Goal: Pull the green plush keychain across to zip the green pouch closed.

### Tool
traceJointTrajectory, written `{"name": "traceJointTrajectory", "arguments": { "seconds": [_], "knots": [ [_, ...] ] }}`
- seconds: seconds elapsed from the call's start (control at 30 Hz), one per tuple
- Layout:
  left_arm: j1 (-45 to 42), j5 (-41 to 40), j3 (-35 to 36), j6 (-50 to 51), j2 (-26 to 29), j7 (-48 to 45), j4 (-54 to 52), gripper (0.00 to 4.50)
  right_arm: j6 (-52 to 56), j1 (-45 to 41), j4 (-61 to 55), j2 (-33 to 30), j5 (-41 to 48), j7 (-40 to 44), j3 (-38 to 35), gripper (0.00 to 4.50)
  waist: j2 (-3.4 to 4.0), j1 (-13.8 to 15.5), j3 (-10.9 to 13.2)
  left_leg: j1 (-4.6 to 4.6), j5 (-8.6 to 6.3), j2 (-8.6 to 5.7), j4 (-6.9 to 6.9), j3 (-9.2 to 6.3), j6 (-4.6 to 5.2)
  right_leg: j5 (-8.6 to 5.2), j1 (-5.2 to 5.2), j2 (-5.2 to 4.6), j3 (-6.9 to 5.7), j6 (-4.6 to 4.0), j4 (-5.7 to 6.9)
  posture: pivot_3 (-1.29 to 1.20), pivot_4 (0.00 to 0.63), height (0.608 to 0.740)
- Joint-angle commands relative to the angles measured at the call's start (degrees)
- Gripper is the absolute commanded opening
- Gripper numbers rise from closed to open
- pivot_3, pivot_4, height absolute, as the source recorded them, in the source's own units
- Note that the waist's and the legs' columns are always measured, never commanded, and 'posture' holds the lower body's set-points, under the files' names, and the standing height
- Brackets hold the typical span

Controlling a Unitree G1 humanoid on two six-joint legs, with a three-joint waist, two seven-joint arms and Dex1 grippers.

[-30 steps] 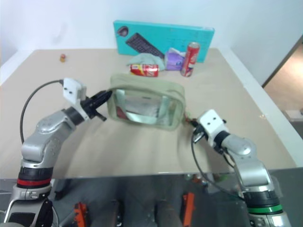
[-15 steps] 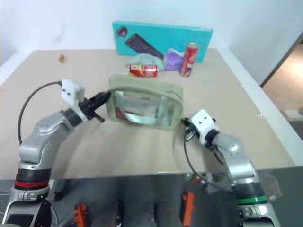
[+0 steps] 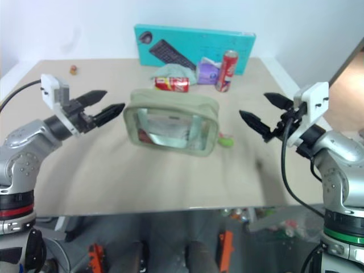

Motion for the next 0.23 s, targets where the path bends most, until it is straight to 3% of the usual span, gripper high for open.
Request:
{"name": "traceJointTrajectory", "arguments": {
  "seconds": [0.03, 0.13, 0.23],
  "knots": [
    [6.1, 2.7, 1.2, -1.7, 4.7, -2.6, -2.9, 4.46, 3.3, 5.9, -5.7, -3.0, 3.6, 3.6, -2.5, 4.46, 0.00, -0.1, 0.0, 0.05, -0.07, 0.01, -0.01, 0.00, 0.00, -0.08, 0.04, -0.01, 0.00, -0.03, 0.01, 0.00, 0.150, 0.740],
    [14.4, 9.3, -1.2, -4.9, 5.7, -0.1, -5.0, 4.46, -2.4, 14.1, -9.7, 1.2, -0.3, 2.6, 0.8, 4.46, -0.01, -0.1, 0.0, 0.03, -0.20, 0.03, 0.02, -0.01, -0.02, -0.20, 0.04, -0.02, -0.02, -0.03, 0.01, 0.00, 0.150, 0.740],
    [16.7, 11.0, -1.3, -7.9, 4.3, 0.6, -5.2, 4.46, -6.0, 16.4, -9.8, 4.6, -2.9, 0.1, 1.9, 4.46, -0.04, -0.1, 0.0, 0.02, -0.23, 0.06, 0.05, 0.01, -0.07, -0.20, 0.03, -0.02, -0.02, -0.03, -0.02, 0.00, 0.150, 0.740]
  ]
}}
